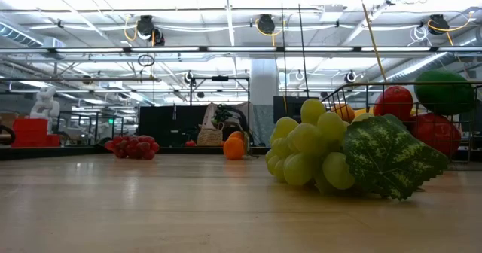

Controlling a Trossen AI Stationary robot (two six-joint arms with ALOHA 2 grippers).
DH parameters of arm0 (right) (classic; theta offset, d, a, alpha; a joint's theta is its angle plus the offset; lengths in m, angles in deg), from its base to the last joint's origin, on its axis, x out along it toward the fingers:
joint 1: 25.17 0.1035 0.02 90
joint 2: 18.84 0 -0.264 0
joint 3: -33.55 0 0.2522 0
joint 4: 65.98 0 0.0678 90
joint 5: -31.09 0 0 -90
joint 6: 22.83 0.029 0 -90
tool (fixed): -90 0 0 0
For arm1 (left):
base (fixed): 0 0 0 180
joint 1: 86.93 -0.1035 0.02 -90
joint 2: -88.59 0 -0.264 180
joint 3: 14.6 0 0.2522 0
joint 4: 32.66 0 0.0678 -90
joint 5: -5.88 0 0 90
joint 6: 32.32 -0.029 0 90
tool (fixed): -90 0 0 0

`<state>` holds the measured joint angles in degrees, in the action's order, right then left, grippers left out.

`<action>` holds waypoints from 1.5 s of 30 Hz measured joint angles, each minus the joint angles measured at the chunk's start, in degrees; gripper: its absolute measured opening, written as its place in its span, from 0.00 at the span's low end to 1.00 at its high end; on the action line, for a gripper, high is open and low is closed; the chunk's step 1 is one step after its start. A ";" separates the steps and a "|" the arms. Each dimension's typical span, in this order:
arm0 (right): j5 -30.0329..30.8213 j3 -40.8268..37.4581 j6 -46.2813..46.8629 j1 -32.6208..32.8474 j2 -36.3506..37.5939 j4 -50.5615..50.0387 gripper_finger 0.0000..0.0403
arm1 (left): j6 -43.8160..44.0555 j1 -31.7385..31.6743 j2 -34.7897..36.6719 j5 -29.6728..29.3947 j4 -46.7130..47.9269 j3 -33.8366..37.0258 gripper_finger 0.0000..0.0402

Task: Build produce basket
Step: Put the green cucumber into the wire basket

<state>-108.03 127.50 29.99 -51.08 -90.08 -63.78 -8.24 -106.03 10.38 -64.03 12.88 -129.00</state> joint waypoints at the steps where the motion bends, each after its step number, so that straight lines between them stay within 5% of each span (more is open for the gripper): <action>1: 1.68 0.00 -0.19 0.00 0.00 -0.94 0.34 | -0.13 -0.54 0.94 0.90 0.87 -0.06 0.58; 10: 17.77 0.00 -2.15 0.02 0.00 -12.38 0.34 | -7.93 -5.09 9.67 1.42 18.55 -0.17 0.47; 17: 29.67 0.00 8.61 2.29 0.00 -28.72 0.34 | -15.36 -5.72 13.06 0.86 27.27 -0.17 0.39; 28: 29.57 0.00 18.45 10.17 0.00 -39.07 0.34 | -17.90 -5.58 13.07 0.35 37.79 -0.11 0.34; 38: 27.84 0.00 11.02 6.93 0.00 -62.54 0.34 | -3.58 -2.54 13.04 -0.21 41.43 -0.09 0.34; 45: 26.56 0.00 3.56 4.13 0.00 -80.84 0.34 | -2.66 0.61 12.70 -6.40 41.39 -0.09 0.34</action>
<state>-81.47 127.50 33.55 -46.95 -90.08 -144.62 -10.90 -105.42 23.08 -70.43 54.27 -129.08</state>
